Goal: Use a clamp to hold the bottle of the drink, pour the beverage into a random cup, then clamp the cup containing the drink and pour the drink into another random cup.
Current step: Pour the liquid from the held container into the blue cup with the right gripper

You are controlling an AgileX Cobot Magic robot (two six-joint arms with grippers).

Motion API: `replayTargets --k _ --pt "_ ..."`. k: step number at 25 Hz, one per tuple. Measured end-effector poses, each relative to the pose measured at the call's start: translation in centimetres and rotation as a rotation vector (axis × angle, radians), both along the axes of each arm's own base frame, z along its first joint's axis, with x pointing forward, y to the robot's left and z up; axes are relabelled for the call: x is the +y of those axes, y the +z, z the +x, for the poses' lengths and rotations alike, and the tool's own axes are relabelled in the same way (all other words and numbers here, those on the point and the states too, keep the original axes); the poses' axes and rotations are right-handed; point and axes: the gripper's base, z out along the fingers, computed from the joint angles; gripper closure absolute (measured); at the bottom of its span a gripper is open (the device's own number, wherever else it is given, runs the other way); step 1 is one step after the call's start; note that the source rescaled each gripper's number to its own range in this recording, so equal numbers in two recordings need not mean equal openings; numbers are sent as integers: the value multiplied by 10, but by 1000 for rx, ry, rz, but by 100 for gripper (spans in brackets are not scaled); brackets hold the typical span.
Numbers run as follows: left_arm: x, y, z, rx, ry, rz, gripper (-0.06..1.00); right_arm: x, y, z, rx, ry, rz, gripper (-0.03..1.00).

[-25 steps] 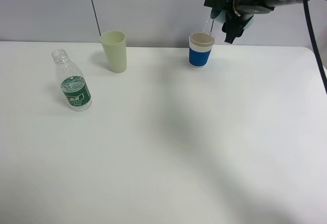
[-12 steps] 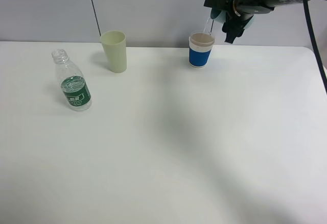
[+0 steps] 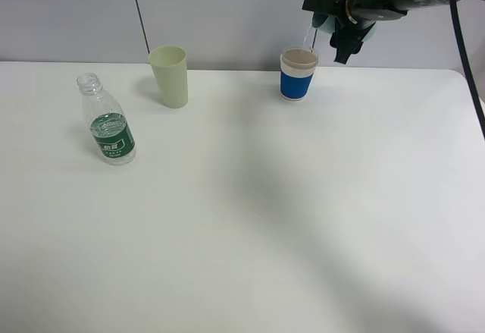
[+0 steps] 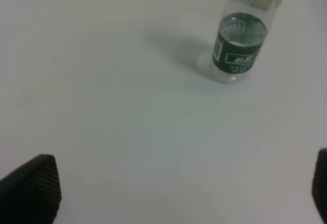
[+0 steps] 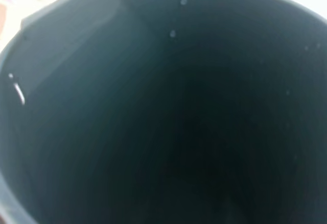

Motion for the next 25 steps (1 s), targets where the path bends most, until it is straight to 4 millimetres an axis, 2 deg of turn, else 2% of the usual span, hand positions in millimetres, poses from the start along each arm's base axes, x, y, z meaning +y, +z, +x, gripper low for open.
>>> replayTargets --k 25 --pt "0 0 0 0 0 0 -5 1 2 2 -20 47 -48 97"
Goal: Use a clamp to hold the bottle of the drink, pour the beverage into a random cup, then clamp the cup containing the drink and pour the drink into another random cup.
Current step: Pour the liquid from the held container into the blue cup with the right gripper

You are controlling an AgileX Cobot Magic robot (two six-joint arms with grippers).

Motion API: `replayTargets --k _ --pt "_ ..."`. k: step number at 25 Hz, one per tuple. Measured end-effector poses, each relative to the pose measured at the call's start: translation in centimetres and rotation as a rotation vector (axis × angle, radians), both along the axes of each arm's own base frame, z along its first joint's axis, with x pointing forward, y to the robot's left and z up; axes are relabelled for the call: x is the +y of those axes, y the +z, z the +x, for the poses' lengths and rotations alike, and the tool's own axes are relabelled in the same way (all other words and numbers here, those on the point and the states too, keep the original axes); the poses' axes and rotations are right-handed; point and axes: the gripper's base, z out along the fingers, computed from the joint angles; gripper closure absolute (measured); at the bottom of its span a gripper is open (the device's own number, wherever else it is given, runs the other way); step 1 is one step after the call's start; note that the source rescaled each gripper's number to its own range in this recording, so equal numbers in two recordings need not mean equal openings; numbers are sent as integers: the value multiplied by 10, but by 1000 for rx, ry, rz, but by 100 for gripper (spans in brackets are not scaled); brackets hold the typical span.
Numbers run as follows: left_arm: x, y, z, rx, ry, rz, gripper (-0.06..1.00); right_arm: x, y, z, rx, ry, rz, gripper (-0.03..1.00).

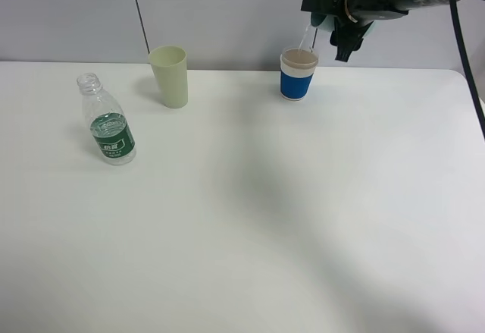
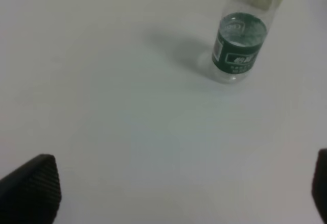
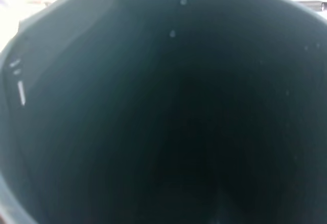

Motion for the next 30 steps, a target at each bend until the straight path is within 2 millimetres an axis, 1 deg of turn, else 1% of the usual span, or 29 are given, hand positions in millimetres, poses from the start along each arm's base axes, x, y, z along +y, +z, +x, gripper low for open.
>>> replayTargets --k 7,13,30 --pt "0 0 0 0 0 0 -5 0 1 0 -4 7 -15 97" --pt "0 0 0 0 0 0 -5 0 1 0 4 39 -72 97" --pt "0 0 0 0 0 0 -5 0 2 1 -9 66 -125 97"
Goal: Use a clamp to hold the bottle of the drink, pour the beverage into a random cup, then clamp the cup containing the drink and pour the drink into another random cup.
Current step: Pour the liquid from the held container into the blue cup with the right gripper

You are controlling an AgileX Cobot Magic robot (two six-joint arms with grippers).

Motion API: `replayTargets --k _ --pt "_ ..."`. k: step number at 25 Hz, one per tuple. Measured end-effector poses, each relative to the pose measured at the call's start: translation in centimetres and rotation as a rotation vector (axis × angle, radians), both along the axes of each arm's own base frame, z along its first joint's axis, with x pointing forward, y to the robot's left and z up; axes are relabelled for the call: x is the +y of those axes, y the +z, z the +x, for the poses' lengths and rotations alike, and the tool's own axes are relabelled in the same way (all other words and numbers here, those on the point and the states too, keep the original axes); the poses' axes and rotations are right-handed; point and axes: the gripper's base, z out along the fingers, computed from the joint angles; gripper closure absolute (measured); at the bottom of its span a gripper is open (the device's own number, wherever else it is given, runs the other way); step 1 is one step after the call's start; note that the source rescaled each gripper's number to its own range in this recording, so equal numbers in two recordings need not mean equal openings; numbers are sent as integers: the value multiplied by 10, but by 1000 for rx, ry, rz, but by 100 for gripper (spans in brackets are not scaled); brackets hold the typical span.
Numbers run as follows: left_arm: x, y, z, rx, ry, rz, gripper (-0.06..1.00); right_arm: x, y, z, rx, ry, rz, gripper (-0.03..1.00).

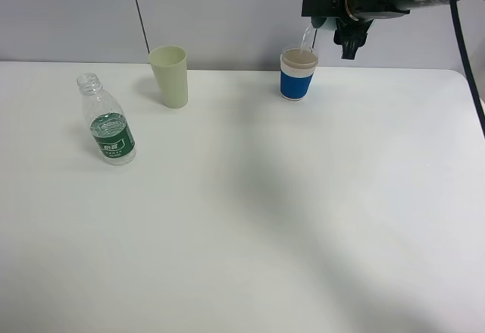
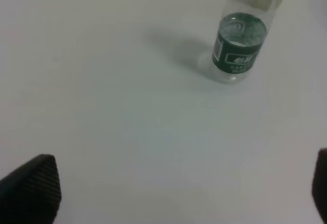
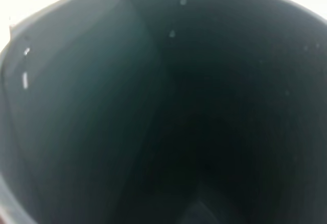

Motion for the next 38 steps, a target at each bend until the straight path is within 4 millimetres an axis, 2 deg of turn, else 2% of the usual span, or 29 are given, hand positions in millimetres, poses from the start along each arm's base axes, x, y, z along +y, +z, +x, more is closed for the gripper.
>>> replayTargets --k 38 --pt "0 0 0 0 0 0 -5 0 4 2 -6 120 -234 97"
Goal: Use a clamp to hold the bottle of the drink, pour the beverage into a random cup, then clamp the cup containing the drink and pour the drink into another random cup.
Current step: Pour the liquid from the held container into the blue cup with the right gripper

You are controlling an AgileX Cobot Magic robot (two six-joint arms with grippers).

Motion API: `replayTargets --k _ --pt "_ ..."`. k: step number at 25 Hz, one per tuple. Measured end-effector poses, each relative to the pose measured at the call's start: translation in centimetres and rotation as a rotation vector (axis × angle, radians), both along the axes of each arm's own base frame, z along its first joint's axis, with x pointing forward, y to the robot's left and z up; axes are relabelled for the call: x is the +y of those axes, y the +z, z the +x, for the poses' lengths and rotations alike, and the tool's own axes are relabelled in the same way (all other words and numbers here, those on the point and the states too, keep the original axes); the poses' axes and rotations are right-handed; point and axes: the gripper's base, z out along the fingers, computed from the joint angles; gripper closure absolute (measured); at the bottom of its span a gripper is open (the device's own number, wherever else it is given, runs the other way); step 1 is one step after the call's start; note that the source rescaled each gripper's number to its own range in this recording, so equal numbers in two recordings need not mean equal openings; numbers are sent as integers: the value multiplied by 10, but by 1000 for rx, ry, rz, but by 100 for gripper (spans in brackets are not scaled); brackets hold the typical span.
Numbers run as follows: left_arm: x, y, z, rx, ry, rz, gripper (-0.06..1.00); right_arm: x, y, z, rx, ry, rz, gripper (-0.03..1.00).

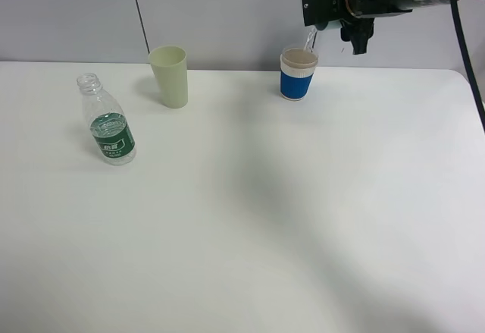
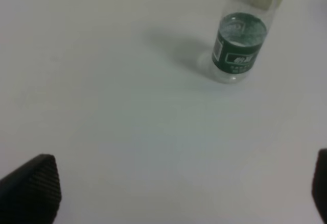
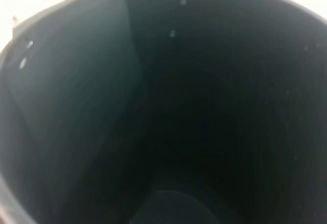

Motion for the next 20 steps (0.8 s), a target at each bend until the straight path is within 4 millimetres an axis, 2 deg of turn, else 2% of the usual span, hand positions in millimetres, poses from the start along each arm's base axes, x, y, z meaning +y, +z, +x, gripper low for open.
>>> replayTargets --k 12,20 --pt "0 0 0 0 0 0 -5 0 5 2 -30 75 -161 97" --pt "0 0 0 0 0 0 -5 2 6 3 -46 114 -205 97"
